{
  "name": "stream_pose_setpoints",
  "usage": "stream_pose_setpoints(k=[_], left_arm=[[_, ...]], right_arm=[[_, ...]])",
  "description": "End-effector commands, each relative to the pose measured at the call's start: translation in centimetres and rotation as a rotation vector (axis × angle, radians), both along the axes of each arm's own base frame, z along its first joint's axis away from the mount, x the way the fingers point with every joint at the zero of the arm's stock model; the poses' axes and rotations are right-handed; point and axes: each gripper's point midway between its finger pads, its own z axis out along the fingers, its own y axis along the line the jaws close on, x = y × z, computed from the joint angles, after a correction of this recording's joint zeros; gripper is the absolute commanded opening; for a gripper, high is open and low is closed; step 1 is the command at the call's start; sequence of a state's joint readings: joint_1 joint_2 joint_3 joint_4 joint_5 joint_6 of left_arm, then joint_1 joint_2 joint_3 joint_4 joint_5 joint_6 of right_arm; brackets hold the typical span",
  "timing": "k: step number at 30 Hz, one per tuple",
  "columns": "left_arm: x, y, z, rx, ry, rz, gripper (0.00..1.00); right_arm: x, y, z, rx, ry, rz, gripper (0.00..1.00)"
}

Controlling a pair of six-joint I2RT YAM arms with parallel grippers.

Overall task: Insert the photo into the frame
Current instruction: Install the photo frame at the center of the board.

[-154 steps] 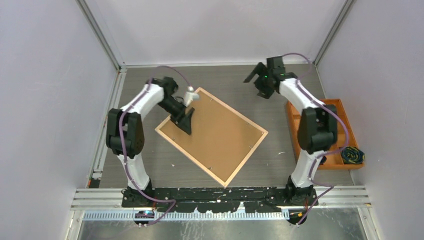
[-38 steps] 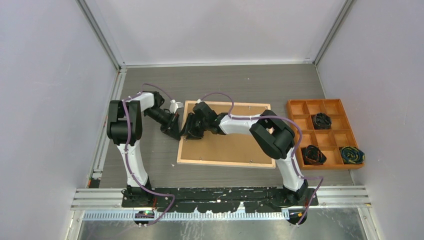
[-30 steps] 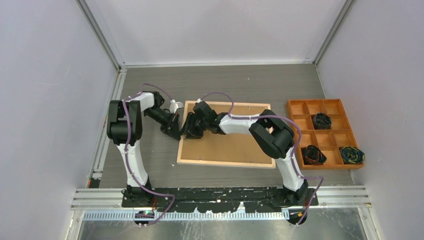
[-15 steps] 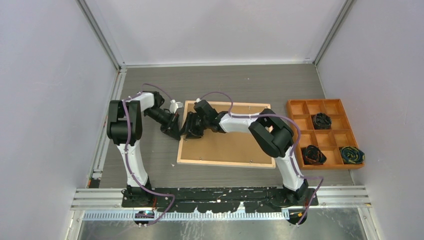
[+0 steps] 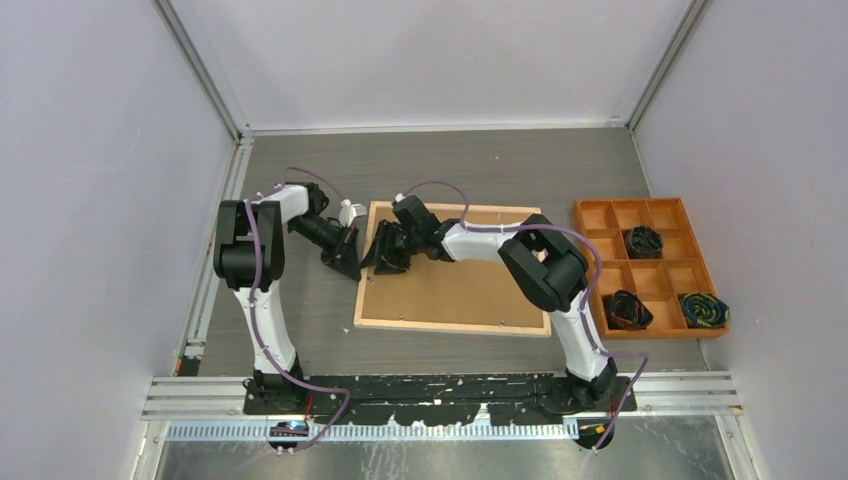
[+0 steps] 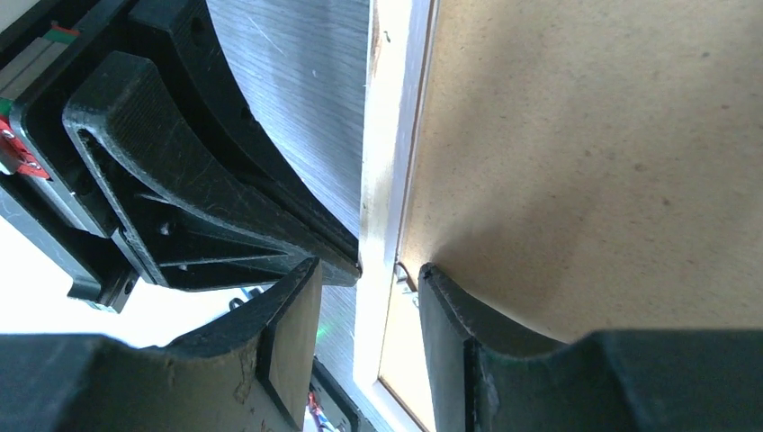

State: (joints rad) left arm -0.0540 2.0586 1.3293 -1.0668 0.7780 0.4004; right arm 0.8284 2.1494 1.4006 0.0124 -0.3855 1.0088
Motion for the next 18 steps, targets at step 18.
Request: stream_pose_setpoints(k=[18], left_arm=[[1.8,1.2,-1.1,0.069,-0.097,-0.042,0.07]], right_arm=[[-1.6,1.6,-0.1,0.053,0.053,0.066,0.48]])
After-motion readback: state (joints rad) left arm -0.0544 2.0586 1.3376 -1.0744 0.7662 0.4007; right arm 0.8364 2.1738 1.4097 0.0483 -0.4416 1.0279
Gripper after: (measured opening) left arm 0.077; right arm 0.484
